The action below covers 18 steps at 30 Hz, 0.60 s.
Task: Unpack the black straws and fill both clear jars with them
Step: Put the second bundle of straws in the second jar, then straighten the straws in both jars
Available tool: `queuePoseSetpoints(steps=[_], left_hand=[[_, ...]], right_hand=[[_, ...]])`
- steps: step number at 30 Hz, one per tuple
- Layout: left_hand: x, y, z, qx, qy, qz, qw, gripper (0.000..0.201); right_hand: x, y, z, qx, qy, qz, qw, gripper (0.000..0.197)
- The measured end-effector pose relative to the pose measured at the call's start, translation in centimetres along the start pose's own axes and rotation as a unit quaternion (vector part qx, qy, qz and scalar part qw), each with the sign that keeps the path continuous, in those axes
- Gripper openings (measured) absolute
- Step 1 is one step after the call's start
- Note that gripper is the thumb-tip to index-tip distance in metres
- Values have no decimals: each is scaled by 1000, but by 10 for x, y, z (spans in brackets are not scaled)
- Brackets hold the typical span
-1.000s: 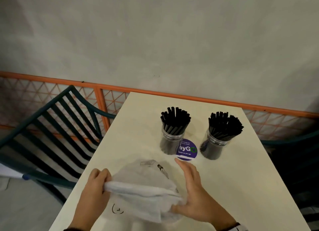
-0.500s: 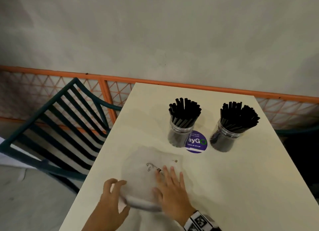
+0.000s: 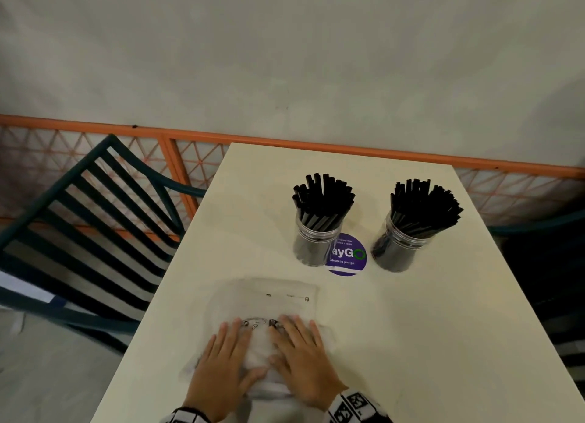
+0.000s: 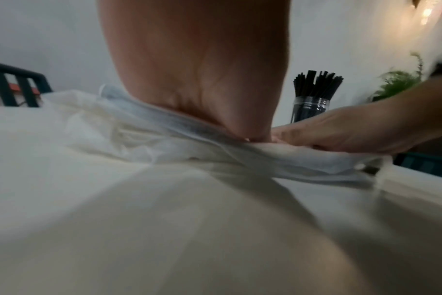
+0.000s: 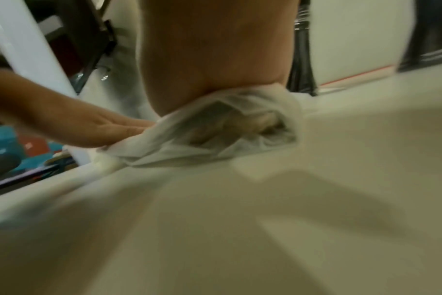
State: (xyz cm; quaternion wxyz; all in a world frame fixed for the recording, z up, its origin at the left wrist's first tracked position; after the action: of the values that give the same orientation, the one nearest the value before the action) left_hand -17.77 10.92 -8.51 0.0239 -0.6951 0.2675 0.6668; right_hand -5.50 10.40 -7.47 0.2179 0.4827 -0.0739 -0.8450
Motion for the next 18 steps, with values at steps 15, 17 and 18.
queuePoseSetpoints(steps=[15,17,18], left_hand=[[-155,33,-60,13,190,-260,947,30],[-174,27,-85,6,254,-272,928,26],[-177,18,-100,5,297,-264,918,27]], right_hand=[[-195,127,-166,50,-277,-249,927,42],[-213,134,-193,62,-265,-262,926,45],[-222,134,-204,62,-260,-270,925,45]])
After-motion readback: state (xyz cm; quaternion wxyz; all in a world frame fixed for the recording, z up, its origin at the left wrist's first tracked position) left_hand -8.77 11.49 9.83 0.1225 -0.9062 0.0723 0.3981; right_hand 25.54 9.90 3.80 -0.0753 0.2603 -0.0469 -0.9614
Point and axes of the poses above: each hand's wrist, its own y-axis away from the middle knuckle, its own x-axis out of the palm, z = x × y, the point moved 10 cm from there along -y, towards the middle knuckle, and after that the axes turned 9 degrees about -y, right-handed, at the moved point
